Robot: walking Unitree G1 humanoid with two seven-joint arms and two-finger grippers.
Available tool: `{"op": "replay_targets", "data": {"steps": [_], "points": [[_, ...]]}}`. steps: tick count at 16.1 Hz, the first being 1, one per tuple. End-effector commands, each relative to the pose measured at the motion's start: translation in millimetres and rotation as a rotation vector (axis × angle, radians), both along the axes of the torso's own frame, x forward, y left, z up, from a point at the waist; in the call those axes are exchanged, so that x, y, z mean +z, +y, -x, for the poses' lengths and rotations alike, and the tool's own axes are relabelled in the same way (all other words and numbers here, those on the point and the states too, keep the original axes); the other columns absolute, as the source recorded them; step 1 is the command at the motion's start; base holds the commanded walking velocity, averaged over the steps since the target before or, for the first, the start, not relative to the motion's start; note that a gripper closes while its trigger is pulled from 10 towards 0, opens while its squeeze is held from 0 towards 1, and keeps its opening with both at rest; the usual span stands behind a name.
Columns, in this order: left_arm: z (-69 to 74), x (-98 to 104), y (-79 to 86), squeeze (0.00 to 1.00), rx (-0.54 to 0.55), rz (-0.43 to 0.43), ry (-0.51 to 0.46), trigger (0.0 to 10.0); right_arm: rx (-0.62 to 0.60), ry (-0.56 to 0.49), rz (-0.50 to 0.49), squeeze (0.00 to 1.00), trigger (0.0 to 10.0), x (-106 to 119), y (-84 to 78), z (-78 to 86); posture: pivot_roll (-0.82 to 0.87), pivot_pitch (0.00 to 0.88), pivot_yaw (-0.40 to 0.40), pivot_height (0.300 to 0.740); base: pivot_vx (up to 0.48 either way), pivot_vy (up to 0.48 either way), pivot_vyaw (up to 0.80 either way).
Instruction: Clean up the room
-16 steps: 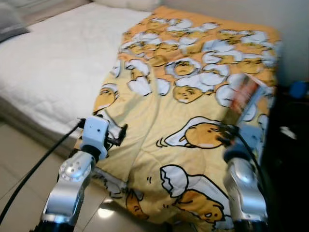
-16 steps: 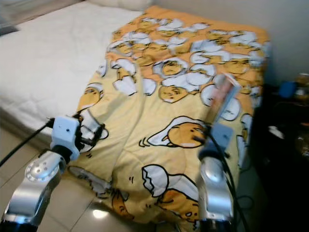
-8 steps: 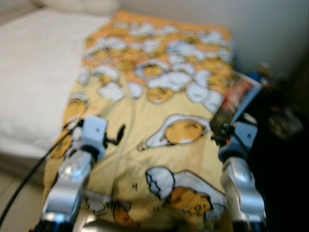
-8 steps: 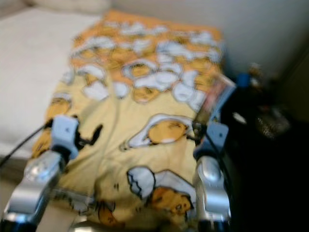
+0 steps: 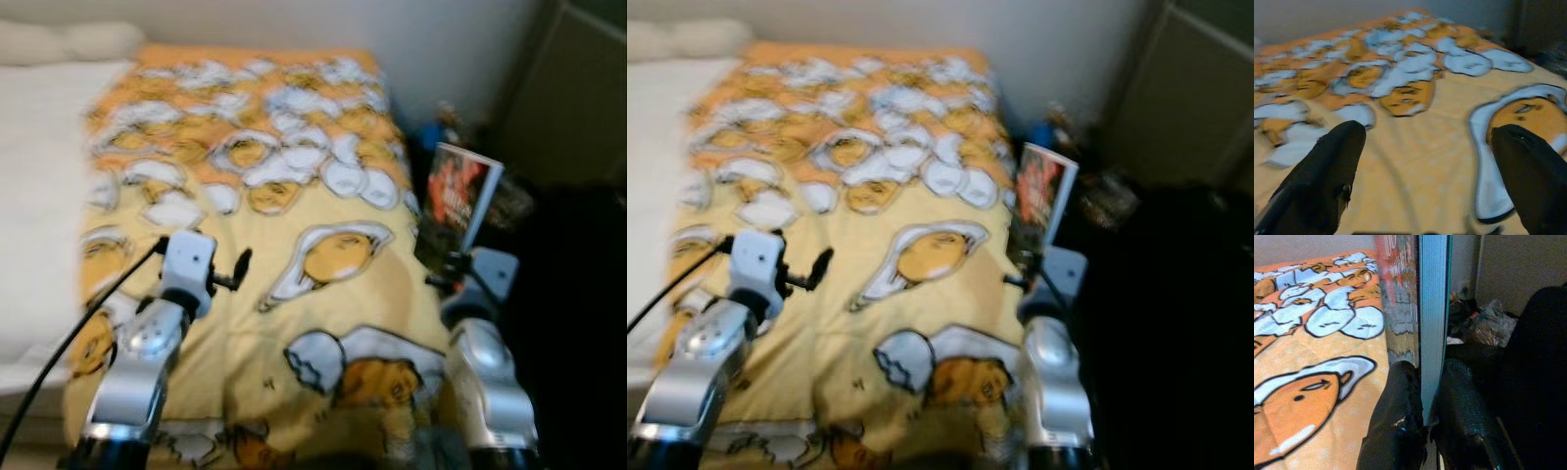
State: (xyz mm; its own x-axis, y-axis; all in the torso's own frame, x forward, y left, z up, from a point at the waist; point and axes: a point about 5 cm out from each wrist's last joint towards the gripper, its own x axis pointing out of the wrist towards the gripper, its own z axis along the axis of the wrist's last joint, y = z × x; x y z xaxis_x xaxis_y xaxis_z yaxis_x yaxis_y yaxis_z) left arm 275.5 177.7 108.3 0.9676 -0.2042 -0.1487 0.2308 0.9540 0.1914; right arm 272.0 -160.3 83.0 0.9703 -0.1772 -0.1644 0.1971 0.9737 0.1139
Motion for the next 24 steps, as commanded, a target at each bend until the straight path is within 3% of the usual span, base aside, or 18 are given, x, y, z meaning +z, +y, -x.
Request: {"op": "replay_targets", "data": {"steps": [1,13,17,24], "points": [[-0.1,4,-2.0,0.00,-0.010,0.001,-0.021,10.0,0.001,-0.050,-0.012,0.00,10.0,10,1.3,-4.4,0.06,0.000,0.020,0.740,0.000,0.364,-0.44],[0.7,7,4.0,0.00,0.006,-0.007,-0.031,10.0,0.047,-0.055,-0.020,0.00,10.0,9,9.7,-9.9,0.09,0.000,0.009,0.740,0.000,0.360,0.00],[-3.4,8,7.5,0.00,0.012,-0.010,-0.034,10.0,0.003,-0.041,-0.035,0.00,10.0,7,2.9,-9.1,0.07,0.000,0.025,0.740,0.000,0.363,0.00],[-10.3,13,5.4,0.00,-0.001,-0.019,-0.047,10.0,0.010,-0.040,-0.042,0.00,10.0,8,8.6,-15.0,0.08,0.000,0.024,0.740,0.000,0.381,-0.64]]}}
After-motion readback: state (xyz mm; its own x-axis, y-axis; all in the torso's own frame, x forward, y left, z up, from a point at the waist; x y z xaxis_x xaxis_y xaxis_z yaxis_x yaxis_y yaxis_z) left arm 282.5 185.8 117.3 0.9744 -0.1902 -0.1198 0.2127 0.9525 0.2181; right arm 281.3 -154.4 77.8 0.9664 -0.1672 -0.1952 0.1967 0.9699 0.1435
